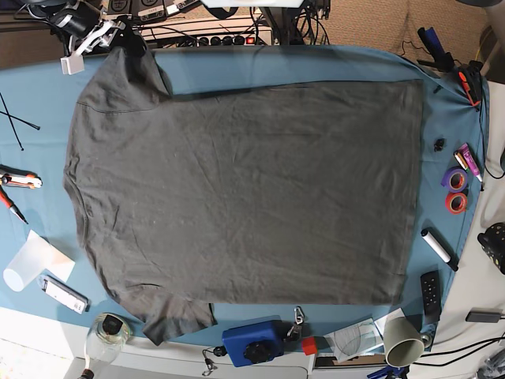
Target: Fold the T-shirt properly
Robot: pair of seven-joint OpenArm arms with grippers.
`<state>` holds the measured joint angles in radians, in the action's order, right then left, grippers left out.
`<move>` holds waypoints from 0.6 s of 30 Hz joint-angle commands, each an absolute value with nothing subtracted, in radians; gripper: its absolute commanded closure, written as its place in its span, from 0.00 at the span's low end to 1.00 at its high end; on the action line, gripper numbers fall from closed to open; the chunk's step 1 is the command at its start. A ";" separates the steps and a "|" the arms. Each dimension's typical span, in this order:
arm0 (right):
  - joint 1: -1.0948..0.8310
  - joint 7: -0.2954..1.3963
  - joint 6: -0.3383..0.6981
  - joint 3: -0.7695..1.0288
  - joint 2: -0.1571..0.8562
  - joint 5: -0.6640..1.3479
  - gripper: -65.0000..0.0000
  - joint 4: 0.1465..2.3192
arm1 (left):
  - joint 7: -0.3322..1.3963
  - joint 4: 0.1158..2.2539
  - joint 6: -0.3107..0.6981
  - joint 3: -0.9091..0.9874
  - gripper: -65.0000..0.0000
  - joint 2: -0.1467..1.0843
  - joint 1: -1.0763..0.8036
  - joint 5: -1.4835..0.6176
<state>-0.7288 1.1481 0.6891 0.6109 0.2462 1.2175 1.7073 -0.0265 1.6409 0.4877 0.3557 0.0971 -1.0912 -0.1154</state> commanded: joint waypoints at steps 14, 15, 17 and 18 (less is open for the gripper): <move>-0.781 1.156 0.698 0.702 0.258 1.320 0.49 1.722 | 0.179 2.213 0.516 0.429 0.93 0.097 -1.243 -0.303; -0.781 1.156 0.698 0.714 0.258 1.322 0.49 1.722 | 0.192 2.234 0.514 0.429 0.92 0.097 -1.235 -0.304; -0.781 1.156 0.698 0.734 0.258 1.325 0.49 1.722 | 0.212 2.263 0.513 0.429 0.88 0.097 -1.216 -0.304; -0.781 1.156 0.698 0.741 0.258 1.328 0.49 1.722 | 0.212 2.272 0.513 0.429 0.85 0.097 -1.201 -0.303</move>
